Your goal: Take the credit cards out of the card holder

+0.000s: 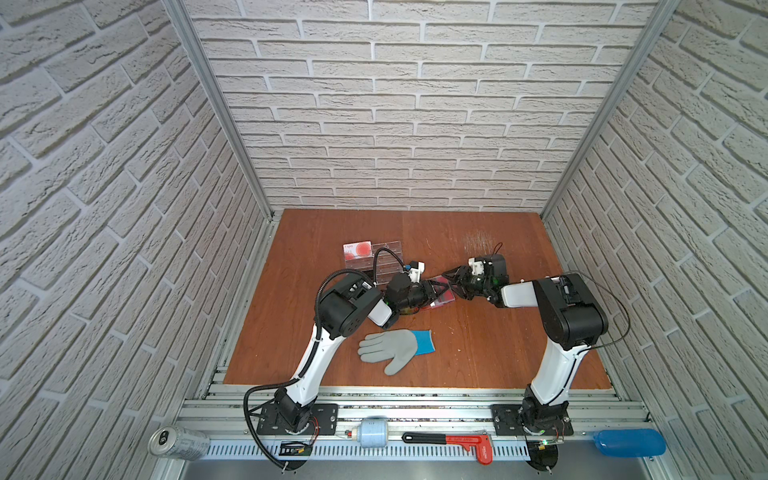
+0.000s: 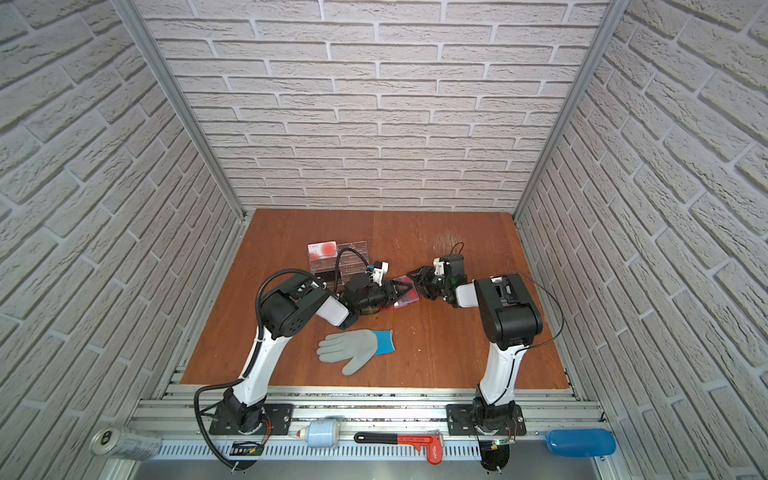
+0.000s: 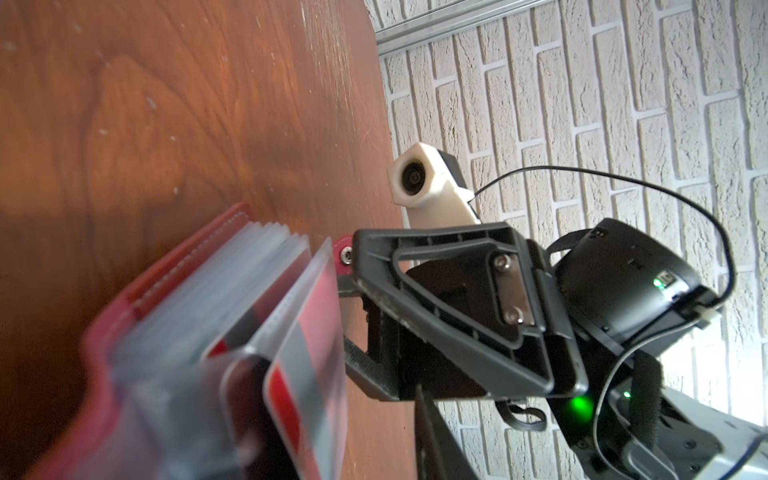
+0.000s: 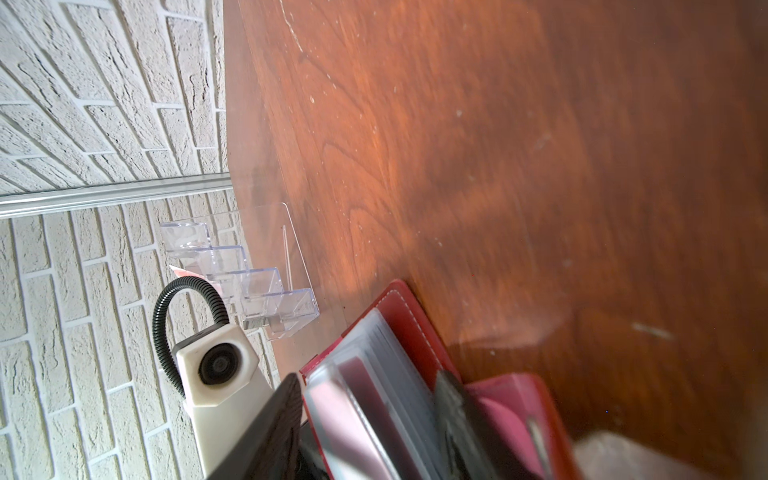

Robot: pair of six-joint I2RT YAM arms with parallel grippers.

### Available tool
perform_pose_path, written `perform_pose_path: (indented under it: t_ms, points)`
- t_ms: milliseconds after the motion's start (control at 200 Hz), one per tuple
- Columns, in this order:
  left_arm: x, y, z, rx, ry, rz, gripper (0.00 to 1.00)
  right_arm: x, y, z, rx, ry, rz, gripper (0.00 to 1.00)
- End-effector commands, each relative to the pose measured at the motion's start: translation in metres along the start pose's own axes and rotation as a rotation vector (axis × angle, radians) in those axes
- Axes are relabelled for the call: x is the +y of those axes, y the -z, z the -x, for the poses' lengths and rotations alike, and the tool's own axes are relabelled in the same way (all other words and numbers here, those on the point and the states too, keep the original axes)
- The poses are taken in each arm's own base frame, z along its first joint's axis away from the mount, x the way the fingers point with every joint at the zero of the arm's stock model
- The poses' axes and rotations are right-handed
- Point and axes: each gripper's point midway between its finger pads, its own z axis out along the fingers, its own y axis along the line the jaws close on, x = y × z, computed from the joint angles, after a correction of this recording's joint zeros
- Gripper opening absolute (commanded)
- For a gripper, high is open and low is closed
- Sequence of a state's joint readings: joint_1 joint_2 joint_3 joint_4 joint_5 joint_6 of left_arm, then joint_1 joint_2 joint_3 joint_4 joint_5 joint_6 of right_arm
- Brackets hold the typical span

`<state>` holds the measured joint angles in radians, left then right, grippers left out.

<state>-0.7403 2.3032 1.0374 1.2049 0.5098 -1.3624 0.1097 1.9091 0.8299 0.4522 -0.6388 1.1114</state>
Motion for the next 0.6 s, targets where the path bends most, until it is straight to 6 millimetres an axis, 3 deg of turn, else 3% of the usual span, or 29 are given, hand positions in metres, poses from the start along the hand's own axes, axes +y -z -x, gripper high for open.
perform_pose_path:
  t_ms: [0, 595]
  points:
    - [-0.010, 0.007, -0.004, 0.017, -0.029, -0.062, 0.33, -0.038, -0.006, -0.023, 0.075, -0.081, -0.092, 0.54]
    - [0.001, 0.027, 0.007, 0.011, -0.010, -0.035, 0.33, -0.054, -0.005, -0.021, 0.064, -0.093, -0.124, 0.54]
